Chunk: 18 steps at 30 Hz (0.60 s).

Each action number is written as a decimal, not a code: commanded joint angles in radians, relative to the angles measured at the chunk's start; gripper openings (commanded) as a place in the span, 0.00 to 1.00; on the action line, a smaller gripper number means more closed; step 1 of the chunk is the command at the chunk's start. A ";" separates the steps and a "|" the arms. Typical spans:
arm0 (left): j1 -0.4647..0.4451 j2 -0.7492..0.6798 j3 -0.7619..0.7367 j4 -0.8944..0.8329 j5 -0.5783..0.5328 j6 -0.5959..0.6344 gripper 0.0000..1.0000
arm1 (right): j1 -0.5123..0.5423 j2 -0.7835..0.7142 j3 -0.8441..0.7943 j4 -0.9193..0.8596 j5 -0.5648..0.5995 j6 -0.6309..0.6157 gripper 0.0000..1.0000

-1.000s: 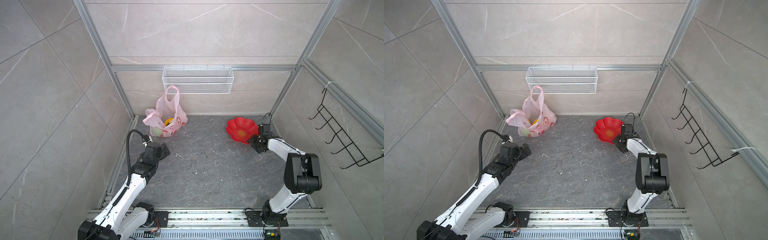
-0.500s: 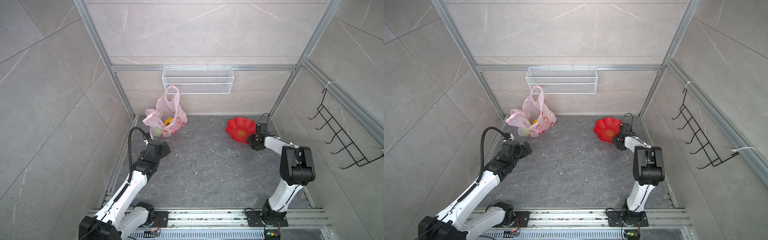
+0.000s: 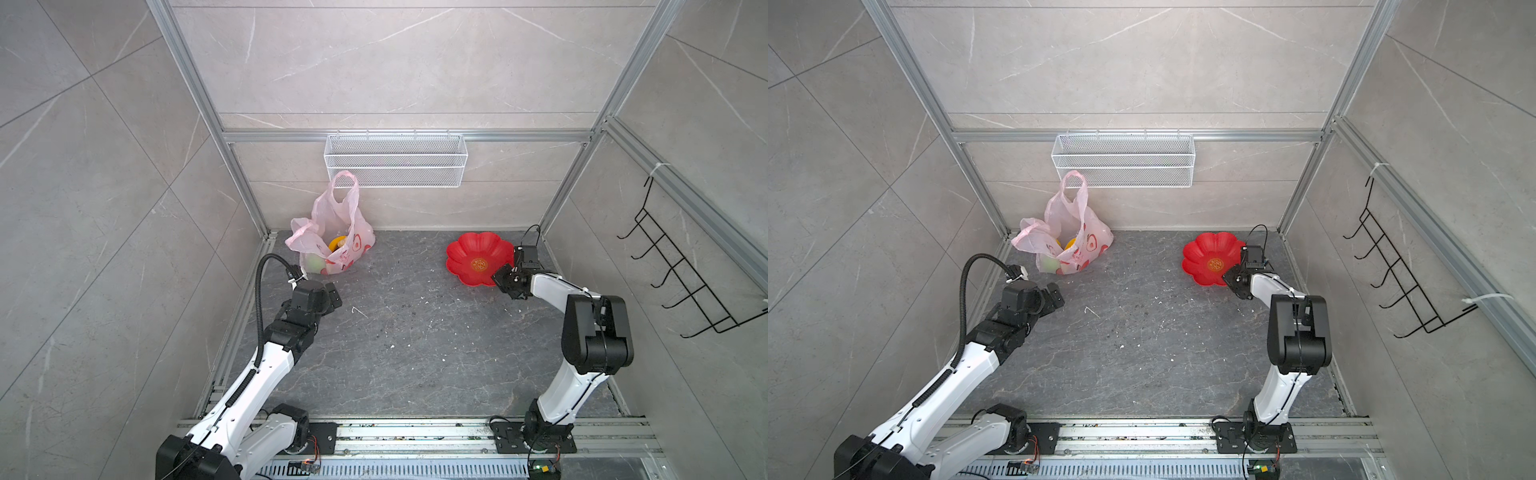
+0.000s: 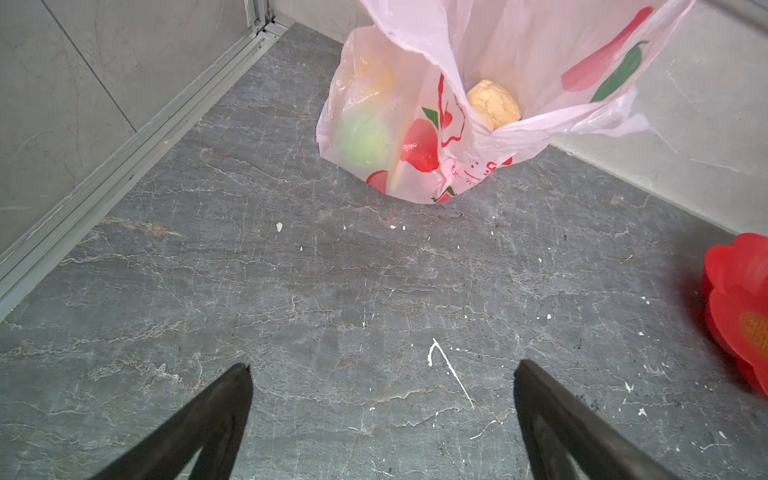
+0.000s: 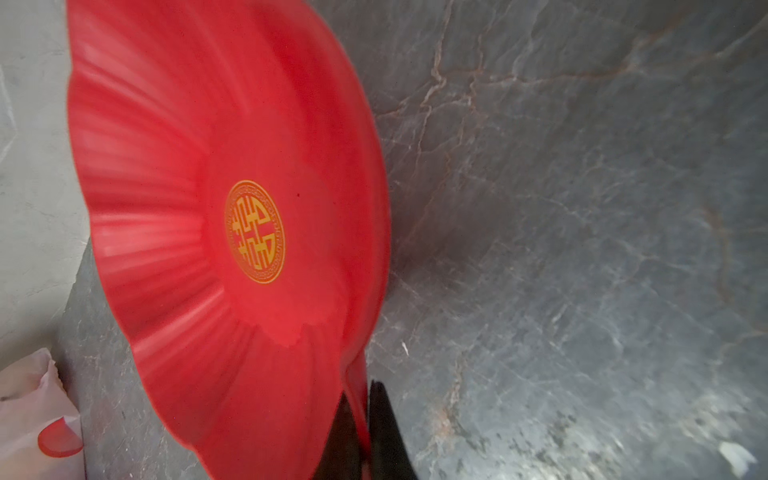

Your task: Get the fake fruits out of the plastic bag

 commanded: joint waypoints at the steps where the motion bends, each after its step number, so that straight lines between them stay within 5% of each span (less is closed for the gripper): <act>1: -0.004 -0.048 0.000 0.000 -0.002 0.008 1.00 | 0.005 -0.058 -0.060 -0.078 -0.021 -0.036 0.00; 9: -0.005 -0.128 -0.017 -0.054 -0.001 0.015 1.00 | 0.023 -0.276 -0.223 -0.187 -0.101 -0.055 0.00; 18: -0.005 -0.186 -0.023 -0.089 -0.015 0.016 1.00 | 0.176 -0.614 -0.492 -0.319 -0.100 0.042 0.00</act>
